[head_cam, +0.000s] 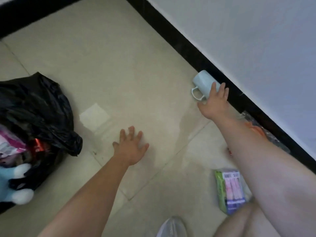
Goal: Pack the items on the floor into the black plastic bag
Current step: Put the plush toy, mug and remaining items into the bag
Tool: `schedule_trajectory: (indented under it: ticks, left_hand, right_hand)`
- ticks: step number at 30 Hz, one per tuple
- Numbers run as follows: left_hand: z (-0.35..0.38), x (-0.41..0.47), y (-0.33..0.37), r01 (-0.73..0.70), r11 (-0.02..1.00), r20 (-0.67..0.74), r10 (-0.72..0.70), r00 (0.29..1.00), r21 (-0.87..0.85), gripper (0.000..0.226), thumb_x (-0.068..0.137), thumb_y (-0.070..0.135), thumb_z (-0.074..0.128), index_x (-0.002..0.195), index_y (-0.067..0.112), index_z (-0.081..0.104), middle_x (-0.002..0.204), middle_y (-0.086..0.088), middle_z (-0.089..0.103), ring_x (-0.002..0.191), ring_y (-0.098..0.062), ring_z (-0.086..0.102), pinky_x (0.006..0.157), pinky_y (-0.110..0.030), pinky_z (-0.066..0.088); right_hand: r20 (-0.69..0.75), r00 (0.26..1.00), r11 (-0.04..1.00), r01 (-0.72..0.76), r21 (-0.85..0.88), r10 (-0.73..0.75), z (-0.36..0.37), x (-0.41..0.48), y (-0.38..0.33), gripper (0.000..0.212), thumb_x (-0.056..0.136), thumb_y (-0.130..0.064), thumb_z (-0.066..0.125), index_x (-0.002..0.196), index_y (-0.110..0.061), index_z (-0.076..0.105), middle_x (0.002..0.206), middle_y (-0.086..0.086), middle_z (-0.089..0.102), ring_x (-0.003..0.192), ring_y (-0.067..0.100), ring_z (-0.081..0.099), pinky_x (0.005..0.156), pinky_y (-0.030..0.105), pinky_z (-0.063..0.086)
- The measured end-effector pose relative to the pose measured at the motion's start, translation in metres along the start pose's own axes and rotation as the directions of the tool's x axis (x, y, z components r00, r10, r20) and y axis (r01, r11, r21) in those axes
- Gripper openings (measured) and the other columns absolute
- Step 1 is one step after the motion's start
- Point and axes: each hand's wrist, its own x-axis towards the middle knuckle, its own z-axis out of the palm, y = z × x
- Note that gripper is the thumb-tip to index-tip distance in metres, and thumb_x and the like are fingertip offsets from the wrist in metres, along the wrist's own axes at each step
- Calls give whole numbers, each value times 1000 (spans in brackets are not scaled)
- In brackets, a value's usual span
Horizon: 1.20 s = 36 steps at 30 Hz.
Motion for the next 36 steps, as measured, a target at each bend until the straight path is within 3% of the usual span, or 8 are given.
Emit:
schedule_trajectory:
  ticks: [5,8,14,18,23,27,32,36]
  left_hand:
    - [12,1,1,4,998,-28,-3,1000,63,88,82,83,23,153,38,-3,162,5,-21,148,-33,-17,114,-61,15]
    - [13,0,0,8,997,-32,-6,999,72,90,81,83,22,154,38,-6,161,4,-23,148,-33,-19,114,-62,14]
    - [18,1,0,15,996,-49,-10,999,90,89,82,82,22,152,39,-12,160,3,-27,147,-35,-21,113,-63,12]
    - [17,1,-2,8,996,-25,-5,1000,93,88,83,80,23,152,39,-12,160,3,-26,147,-35,-20,113,-64,14]
    - [-12,0,-7,-11,1000,24,11,1000,-5,72,92,70,25,153,34,16,164,7,-3,150,-29,-1,113,-61,20]
    - [-31,-30,-49,-93,995,-109,90,990,-21,63,97,61,29,151,28,30,164,1,13,147,-27,18,115,-48,26]
    - [-67,-112,-133,-321,935,-583,179,792,-149,38,99,42,47,128,21,60,145,-3,49,133,-19,46,108,-32,40]
    - [-116,-163,-205,-292,951,-821,88,564,-98,35,98,39,47,112,15,69,122,-2,62,113,-18,59,92,-34,50]
  right_hand:
    - [-96,995,997,31,-74,-38,15,27,11,73,85,-41,63,140,-4,32,143,25,30,132,42,32,102,53,42]
    - [-129,991,999,37,-34,-41,9,41,2,70,84,-43,67,132,-1,39,132,24,35,115,42,46,91,49,48]
    - [-6,996,996,-87,20,87,8,48,-3,84,81,-50,70,140,-2,34,137,25,37,120,44,42,100,44,38]
    - [97,995,999,1,53,-6,24,6,-24,83,73,-45,76,136,-9,37,132,20,44,119,40,45,98,39,35]
    - [185,977,994,109,-5,-106,55,-69,-45,81,73,-33,76,136,-11,31,131,18,41,115,39,45,95,37,37]
    - [283,958,986,-6,168,-42,59,-104,-65,81,71,-40,79,135,-14,36,127,18,51,116,38,54,90,38,44]
    - [233,972,828,-161,536,38,46,-139,-157,79,73,-47,75,138,-15,43,134,18,54,118,35,57,93,37,46]
    - [77,992,675,9,737,-98,13,-176,-262,81,75,-48,74,141,-16,41,136,13,53,118,31,56,93,34,43]
